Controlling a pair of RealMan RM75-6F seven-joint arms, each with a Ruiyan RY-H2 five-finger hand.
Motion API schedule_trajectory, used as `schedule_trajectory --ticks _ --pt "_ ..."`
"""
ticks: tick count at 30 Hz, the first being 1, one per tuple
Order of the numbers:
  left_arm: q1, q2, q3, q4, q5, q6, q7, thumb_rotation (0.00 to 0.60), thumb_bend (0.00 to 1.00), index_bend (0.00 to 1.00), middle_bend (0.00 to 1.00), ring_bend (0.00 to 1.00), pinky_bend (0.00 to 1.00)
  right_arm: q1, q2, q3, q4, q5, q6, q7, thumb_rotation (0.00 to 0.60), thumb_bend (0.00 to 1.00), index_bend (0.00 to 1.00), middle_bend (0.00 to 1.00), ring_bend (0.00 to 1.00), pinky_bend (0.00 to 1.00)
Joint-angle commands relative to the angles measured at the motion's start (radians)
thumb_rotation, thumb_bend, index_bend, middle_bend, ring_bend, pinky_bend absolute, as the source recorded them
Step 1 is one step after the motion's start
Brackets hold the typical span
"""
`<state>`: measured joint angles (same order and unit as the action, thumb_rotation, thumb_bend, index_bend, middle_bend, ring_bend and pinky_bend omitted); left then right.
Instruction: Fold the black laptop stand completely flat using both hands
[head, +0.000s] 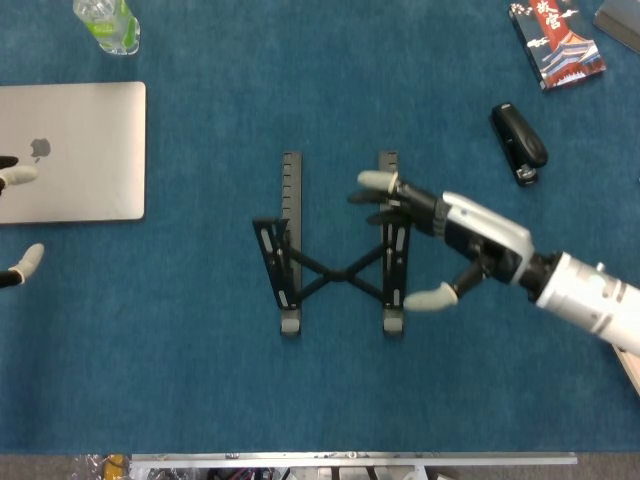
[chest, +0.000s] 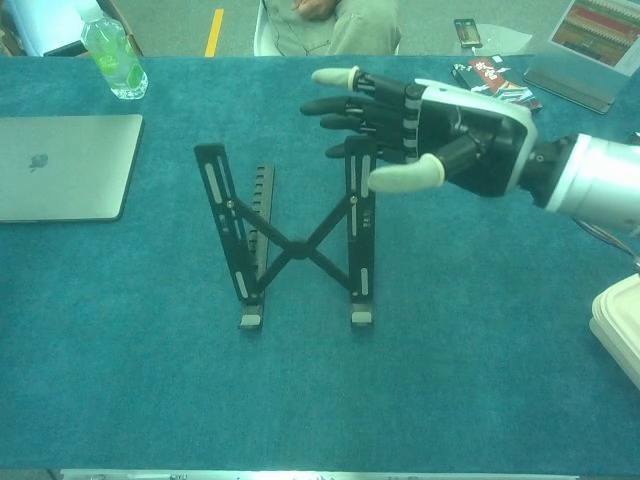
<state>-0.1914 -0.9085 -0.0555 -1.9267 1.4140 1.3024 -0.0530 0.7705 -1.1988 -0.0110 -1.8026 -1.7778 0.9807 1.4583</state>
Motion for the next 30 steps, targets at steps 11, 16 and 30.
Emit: schedule_trajectory --ticks 11,16,30 --pt "-0.052 0.021 0.032 -0.005 0.089 -0.090 -0.060 0.600 0.26 0.24 0.18 0.08 0.09 0.011 0.069 -0.126 -0.093 -0.114 0.084 -0.006 0.578 0.05 0.00 0.12 0.00 0.10" --pt "-0.086 0.025 0.041 -0.008 0.138 -0.129 -0.084 0.600 0.26 0.24 0.18 0.08 0.09 0.016 0.087 -0.161 -0.112 -0.138 0.105 -0.017 0.578 0.06 0.00 0.12 0.00 0.10" --pt "-0.265 0.015 0.088 0.001 0.354 -0.291 -0.441 0.600 0.26 0.24 0.19 0.09 0.09 0.029 0.099 -0.211 -0.133 -0.140 0.129 -0.052 0.577 0.06 0.00 0.12 0.00 0.10"
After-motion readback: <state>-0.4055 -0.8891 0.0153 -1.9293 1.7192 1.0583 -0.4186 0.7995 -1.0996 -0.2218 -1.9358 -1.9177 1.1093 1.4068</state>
